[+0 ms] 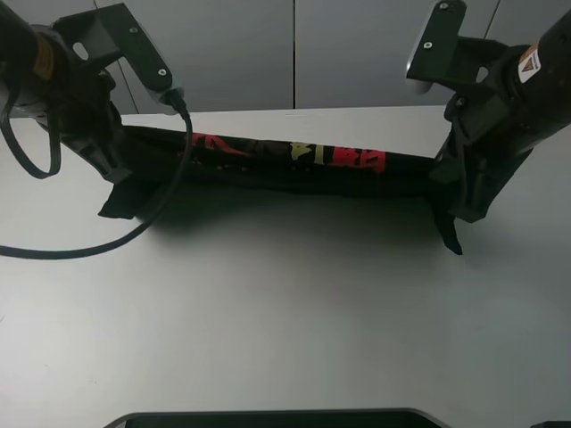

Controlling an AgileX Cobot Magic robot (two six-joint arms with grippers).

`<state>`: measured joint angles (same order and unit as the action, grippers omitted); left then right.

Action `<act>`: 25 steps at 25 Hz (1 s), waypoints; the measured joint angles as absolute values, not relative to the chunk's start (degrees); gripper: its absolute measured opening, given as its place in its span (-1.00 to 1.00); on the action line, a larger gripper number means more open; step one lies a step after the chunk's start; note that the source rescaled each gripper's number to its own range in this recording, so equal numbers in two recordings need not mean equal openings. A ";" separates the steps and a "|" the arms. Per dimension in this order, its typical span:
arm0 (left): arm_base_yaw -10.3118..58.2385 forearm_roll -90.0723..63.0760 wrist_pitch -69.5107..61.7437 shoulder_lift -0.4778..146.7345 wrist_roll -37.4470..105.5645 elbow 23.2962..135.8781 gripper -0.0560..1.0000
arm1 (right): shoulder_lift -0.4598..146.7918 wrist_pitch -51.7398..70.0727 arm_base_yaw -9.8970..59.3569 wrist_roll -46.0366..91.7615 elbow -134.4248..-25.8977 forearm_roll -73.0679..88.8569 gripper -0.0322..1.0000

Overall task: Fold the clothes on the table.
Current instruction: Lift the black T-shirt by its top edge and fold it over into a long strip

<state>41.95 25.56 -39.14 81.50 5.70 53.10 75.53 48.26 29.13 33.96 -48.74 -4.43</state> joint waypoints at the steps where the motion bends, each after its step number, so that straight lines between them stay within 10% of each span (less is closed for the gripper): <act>1: 41.95 24.18 -39.41 80.99 6.60 52.23 -0.89 | 75.53 49.69 29.13 34.92 -48.74 -3.01 -0.94; 25: 41.95 7.83 -41.22 74.35 22.75 42.55 -0.89 | 75.40 59.22 29.13 42.59 -48.34 10.79 -0.94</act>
<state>41.95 7.83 -41.22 74.35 22.75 42.55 75.40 59.22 29.13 42.59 -48.34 10.79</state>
